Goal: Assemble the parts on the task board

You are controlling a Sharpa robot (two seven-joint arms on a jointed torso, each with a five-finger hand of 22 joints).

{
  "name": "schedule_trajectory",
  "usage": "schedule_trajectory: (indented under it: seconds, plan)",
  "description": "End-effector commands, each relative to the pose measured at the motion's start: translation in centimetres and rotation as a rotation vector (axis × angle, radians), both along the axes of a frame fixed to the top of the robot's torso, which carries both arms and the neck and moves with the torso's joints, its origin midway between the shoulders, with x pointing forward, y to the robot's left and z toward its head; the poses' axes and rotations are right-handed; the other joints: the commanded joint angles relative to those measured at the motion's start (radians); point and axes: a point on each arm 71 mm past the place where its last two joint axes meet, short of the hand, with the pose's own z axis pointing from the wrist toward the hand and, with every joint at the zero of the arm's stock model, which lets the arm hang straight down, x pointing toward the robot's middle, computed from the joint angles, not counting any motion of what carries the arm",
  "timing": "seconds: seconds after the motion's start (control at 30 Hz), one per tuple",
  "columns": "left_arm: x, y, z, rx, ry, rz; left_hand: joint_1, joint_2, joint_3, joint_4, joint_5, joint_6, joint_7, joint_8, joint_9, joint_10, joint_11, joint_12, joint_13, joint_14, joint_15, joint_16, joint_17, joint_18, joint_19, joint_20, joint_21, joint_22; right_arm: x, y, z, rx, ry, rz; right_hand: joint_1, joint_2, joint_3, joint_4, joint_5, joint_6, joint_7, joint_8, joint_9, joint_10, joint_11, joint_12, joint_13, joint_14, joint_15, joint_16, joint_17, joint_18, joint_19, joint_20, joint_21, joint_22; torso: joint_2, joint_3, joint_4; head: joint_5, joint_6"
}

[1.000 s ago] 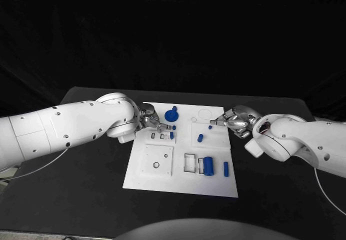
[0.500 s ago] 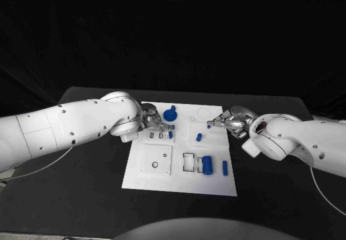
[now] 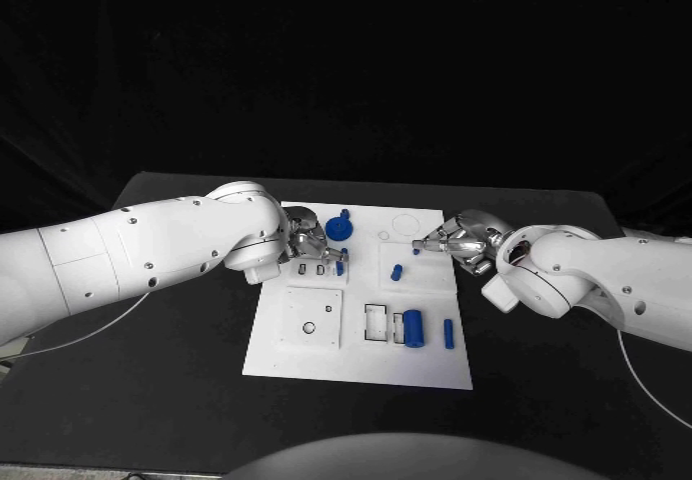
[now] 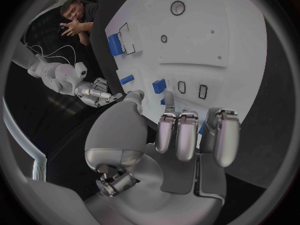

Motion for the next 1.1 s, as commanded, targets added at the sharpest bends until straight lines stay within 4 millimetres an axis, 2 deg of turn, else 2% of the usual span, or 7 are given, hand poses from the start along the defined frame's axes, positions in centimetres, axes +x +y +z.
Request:
schedule_trajectory:
  seconds: [0.03,0.4,0.53,0.67,0.83,0.9,1.1]
  plan:
    - [0.0,-0.3,-0.05,0.015,0.005,-0.015,0.009,0.001,0.005,0.001,0.001,-0.01,0.0,0.007,0.004,0.106,0.007,0.002,0.263,0.104,0.0,0.003,0.263,-0.007,0.105,-0.001,0.002,0.263,-0.06,0.12,-0.11,-0.004,0.01,0.014,0.007,0.005,-0.005,0.002,0.005,-0.008,0.001,0.003,0.001,0.105,0.008,0.004,0.263,0.106,0.007,0.004,0.263,-0.007,0.105,0.006,0.004,0.263,0.0,0.0001,-0.0005,-0.001,-0.003]
    - [0.17,-0.55,-0.29,0.036,0.018,-0.012,0.004,0.002,0.003,0.002,0.0,-0.011,0.001,0.014,0.013,0.106,0.007,0.002,0.263,0.104,0.001,0.003,0.263,-0.007,0.105,-0.001,0.002,0.263,0.0,0.24,-0.14,-0.005,0.01,0.016,0.008,0.005,-0.005,0.002,0.006,-0.009,0.001,0.003,0.001,0.105,0.008,0.004,0.263,0.106,0.007,0.004,0.263,-0.007,0.105,0.006,0.004,0.263,-0.001,0.0014,0.0007,-0.004,-0.003]
    - [0.04,-0.49,-0.43,0.063,0.038,-0.009,-0.008,0.003,0.0,0.002,0.0,-0.011,0.0,0.021,0.023,0.106,0.007,0.002,0.263,0.104,0.001,0.003,0.263,-0.007,0.105,-0.001,0.002,0.263,0.02,0.28,-0.17,-0.006,0.011,0.018,0.008,0.005,-0.005,0.002,0.006,-0.009,0.001,0.003,0.001,0.105,0.008,0.004,0.263,0.106,0.007,0.004,0.263,-0.007,0.105,0.006,0.004,0.263,0.0,0.0005,0.001,-0.003,-0.001]
    - [-0.12,-0.31,-0.27,0.089,0.053,-0.006,-0.01,0.004,0.0,0.002,0.0,-0.01,0.0,0.023,0.025,0.106,0.007,0.002,0.263,0.104,0.001,0.003,0.263,-0.007,0.105,-0.001,0.002,0.263,0.04,0.22,-0.22,-0.007,0.013,0.017,0.008,0.005,-0.005,0.002,0.006,-0.009,0.001,0.003,0.001,0.105,0.008,0.004,0.263,0.106,0.007,0.004,0.263,-0.007,0.105,0.006,0.004,0.263,-0.001,0.001,0.0025,-0.006,-0.004]
    - [-0.14,-0.07,0.26,0.118,0.062,0.0,-0.021,0.002,-0.004,0.002,-0.001,-0.008,-0.001,0.027,0.032,0.106,0.006,0.002,0.263,0.104,0.0,0.003,0.263,-0.007,0.105,-0.001,0.002,0.263,0.08,0.2,-0.29,-0.008,0.014,0.016,0.008,0.005,-0.005,0.002,0.006,-0.009,0.001,0.003,0.001,0.105,0.008,0.004,0.263,0.106,0.007,0.004,0.263,-0.007,0.105,0.006,0.004,0.263,-0.001,0.0017,0.0021,-0.006,-0.002]
    - [-0.13,-0.05,0.37,0.123,0.063,0.0,-0.025,0.002,-0.005,0.002,-0.002,-0.008,-0.001,0.028,0.035,0.106,0.006,0.002,0.263,0.104,0.0,0.003,0.263,-0.007,0.105,-0.001,0.002,0.263,0.1,0.23,-0.31,-0.008,0.014,0.016,0.009,0.005,-0.005,0.001,0.007,-0.009,0.002,0.004,0.001,0.105,0.009,0.004,0.263,0.106,0.007,0.004,0.263,-0.007,0.105,0.006,0.004,0.263,-0.001,0.001,0.0001,-0.003,-0.001]
    - [-0.09,-0.49,0.45,0.142,0.073,-0.013,-0.034,0.003,-0.007,0.002,-0.005,-0.006,-0.002,0.03,0.039,0.106,0.005,0.002,0.263,0.104,-0.001,0.003,0.263,-0.007,0.105,-0.001,0.002,0.263,0.12,0.28,-0.36,-0.009,0.015,0.017,0.009,0.005,-0.005,0.001,0.007,-0.009,0.002,0.004,0.001,0.105,0.009,0.004,0.263,0.106,0.007,0.004,0.263,-0.007,0.105,0.006,0.004,0.263,-0.001,0.0003,0.0002,-0.004,0.001]
